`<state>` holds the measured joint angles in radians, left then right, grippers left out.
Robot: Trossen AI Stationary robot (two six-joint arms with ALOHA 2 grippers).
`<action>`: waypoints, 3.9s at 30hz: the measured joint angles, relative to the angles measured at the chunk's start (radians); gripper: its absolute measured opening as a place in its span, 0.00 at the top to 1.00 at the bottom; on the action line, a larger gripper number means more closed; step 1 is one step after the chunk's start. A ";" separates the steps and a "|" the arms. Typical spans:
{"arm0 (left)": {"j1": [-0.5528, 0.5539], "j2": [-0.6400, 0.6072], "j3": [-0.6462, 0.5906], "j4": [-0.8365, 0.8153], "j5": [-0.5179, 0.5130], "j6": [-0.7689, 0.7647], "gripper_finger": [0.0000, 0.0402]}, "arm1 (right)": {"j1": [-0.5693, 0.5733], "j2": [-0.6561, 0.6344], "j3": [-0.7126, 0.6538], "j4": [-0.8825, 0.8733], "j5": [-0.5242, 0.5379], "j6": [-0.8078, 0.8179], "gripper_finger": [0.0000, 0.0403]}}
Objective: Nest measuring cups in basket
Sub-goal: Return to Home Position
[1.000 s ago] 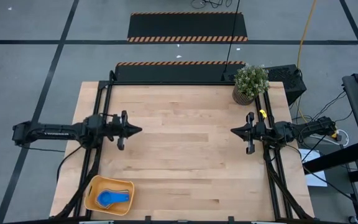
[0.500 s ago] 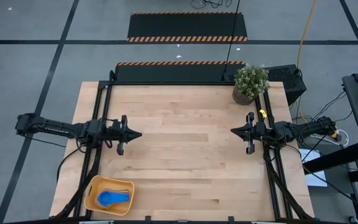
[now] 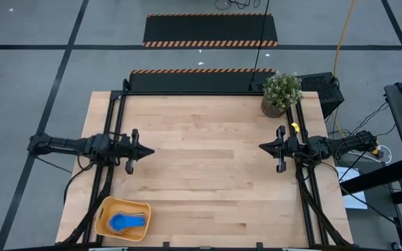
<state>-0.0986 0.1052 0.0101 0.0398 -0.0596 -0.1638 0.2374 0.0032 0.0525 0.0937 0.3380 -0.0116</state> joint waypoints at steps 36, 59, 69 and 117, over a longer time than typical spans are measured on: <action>0.086 -0.050 0.000 -0.027 0.042 0.110 1.00 | 0.000 0.000 0.000 0.000 0.000 0.000 1.00; 0.024 -0.103 0.002 -0.016 0.043 0.119 1.00 | 0.000 0.000 0.000 0.000 0.000 0.000 1.00; 0.024 -0.096 0.003 -0.030 0.046 0.108 1.00 | 0.000 0.000 0.000 0.000 0.000 0.000 1.00; 0.024 -0.070 0.003 -0.035 0.050 0.107 0.92 | 0.000 0.000 0.000 0.000 0.000 0.000 1.00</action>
<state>-0.0745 0.0349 0.0128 0.0051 -0.0097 -0.0563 0.2375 0.0032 0.0525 0.0940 0.3382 -0.0116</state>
